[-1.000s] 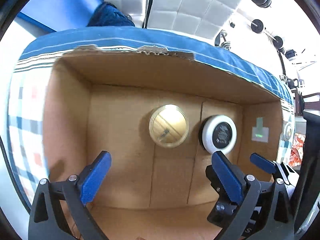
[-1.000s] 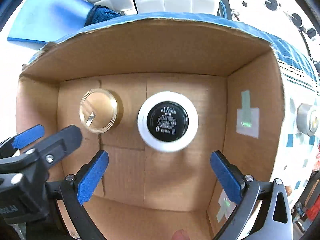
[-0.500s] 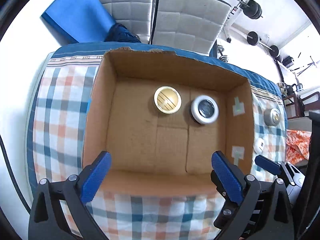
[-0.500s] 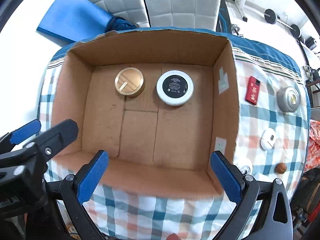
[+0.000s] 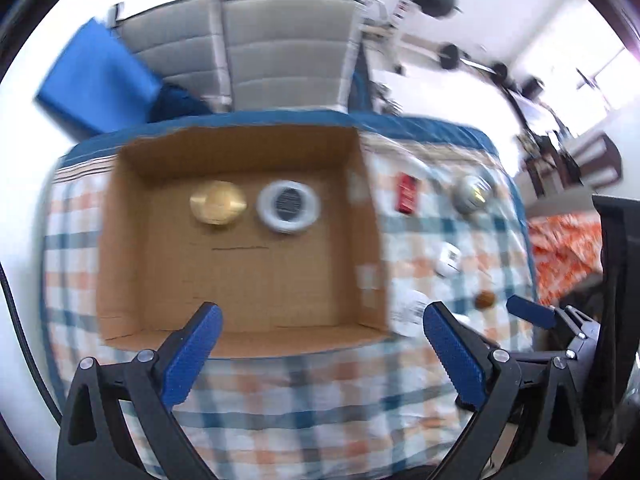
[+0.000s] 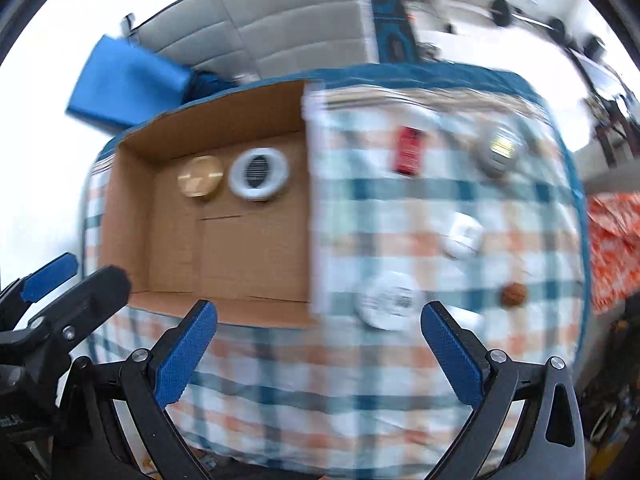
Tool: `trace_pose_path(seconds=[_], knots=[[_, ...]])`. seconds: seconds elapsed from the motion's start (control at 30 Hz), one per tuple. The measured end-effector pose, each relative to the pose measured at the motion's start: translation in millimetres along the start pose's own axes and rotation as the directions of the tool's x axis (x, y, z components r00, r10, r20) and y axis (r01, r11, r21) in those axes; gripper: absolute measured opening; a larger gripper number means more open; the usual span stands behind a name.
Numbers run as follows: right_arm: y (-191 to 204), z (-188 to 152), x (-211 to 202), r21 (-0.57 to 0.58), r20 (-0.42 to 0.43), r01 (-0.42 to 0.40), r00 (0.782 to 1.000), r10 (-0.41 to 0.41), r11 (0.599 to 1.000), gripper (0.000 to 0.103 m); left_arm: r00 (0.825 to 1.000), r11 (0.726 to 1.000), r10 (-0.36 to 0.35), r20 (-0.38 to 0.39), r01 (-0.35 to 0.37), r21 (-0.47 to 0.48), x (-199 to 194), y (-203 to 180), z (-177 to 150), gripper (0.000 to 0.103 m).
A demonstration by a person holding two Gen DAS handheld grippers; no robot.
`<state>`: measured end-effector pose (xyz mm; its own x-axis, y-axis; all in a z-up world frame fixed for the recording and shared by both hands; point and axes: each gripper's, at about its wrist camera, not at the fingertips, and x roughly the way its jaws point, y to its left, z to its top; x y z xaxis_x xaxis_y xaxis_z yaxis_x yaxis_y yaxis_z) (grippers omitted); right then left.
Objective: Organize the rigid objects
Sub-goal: 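Grasp the white round jar with the left tool while the right tool grasps the silver canister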
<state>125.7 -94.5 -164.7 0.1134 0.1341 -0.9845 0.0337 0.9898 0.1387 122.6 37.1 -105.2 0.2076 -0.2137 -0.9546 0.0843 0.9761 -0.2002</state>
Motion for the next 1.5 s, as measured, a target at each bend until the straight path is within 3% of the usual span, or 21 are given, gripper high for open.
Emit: trace_pose_path(seconds=[0.1,0.2,0.33,0.47,0.5,0.63,0.77,0.8,0.87,0.9,0.97,1.03,1.1,1.2,1.27,1.37,1.5], knots=[[-62,-15,14,0.078,-0.050,0.043,0.998,-0.039,0.996,0.103,0.997,0.998,-0.014,-0.073,0.018,0.059,36,-44,-5,0.103],[-117,-28,35,0.152,-0.114,0.064,0.992,-0.047,0.986,0.103,0.991,0.991,0.015,-0.130,0.002,0.130,74,-86,-11,0.103],[-170,-37,55,0.215,-0.150,0.090,0.987,-0.058,0.972,0.103,0.980,0.955,0.129,-0.151,-0.081,0.285,113,-138,-20,0.103],[-204,-42,77,0.228,-0.187,0.136,0.978,-0.094,0.964,0.103,0.952,0.865,0.276,-0.134,-0.185,0.467,153,-175,-27,0.103],[-212,-43,84,0.222,-0.200,0.147,0.974,-0.103,0.964,0.103,0.934,0.825,0.345,-0.091,-0.255,0.505,163,-180,-29,0.103],[-231,-47,105,0.205,-0.243,0.166,0.963,-0.115,0.965,0.103,0.886,0.717,0.454,-0.093,-0.302,0.628,201,-189,-40,0.100],[-241,-51,122,0.197,-0.273,0.166,0.956,-0.108,0.966,0.103,0.825,0.611,0.556,-0.103,-0.321,0.724,236,-192,-52,0.096],[-242,-52,124,0.197,-0.277,0.163,0.955,-0.105,0.967,0.103,0.812,0.591,0.575,-0.100,-0.327,0.738,243,-191,-54,0.091],[-245,-52,128,0.196,-0.281,0.156,0.955,-0.097,0.968,0.103,0.801,0.587,0.585,-0.127,-0.310,0.748,254,-189,-56,0.073],[-246,-51,128,0.196,-0.281,0.153,0.955,-0.094,0.969,0.103,0.799,0.594,0.582,-0.148,-0.294,0.749,259,-187,-57,0.071],[-248,-48,129,0.195,-0.281,0.149,0.955,-0.090,0.969,0.103,0.791,0.580,0.593,-0.149,-0.292,0.760,264,-186,-58,0.071],[-250,-43,128,0.196,-0.276,0.143,0.957,-0.086,0.970,0.103,0.795,0.604,0.584,-0.167,-0.288,0.743,264,-184,-54,0.071],[-251,-35,125,0.197,-0.262,0.127,0.962,-0.073,0.972,0.103,0.819,0.673,0.536,-0.208,-0.265,0.690,258,-178,-41,0.070],[-252,-18,117,0.204,-0.232,0.101,0.971,-0.052,0.974,0.103,0.862,0.815,0.420,-0.285,-0.221,0.535,247,-160,-8,0.070],[-254,-2,113,0.222,-0.204,0.068,0.979,-0.022,0.973,0.103,0.901,0.915,0.300,-0.314,-0.180,0.361,238,-140,18,0.070],[-255,31,108,0.252,-0.146,0.014,0.989,0.023,0.968,0.103,0.941,0.978,0.179,-0.287,-0.137,0.159,227,-121,47,0.069],[-252,89,99,0.262,-0.023,-0.047,0.998,0.055,0.964,0.103,0.957,0.994,0.101,-0.272,-0.106,-0.005,231,-101,80,0.069]])
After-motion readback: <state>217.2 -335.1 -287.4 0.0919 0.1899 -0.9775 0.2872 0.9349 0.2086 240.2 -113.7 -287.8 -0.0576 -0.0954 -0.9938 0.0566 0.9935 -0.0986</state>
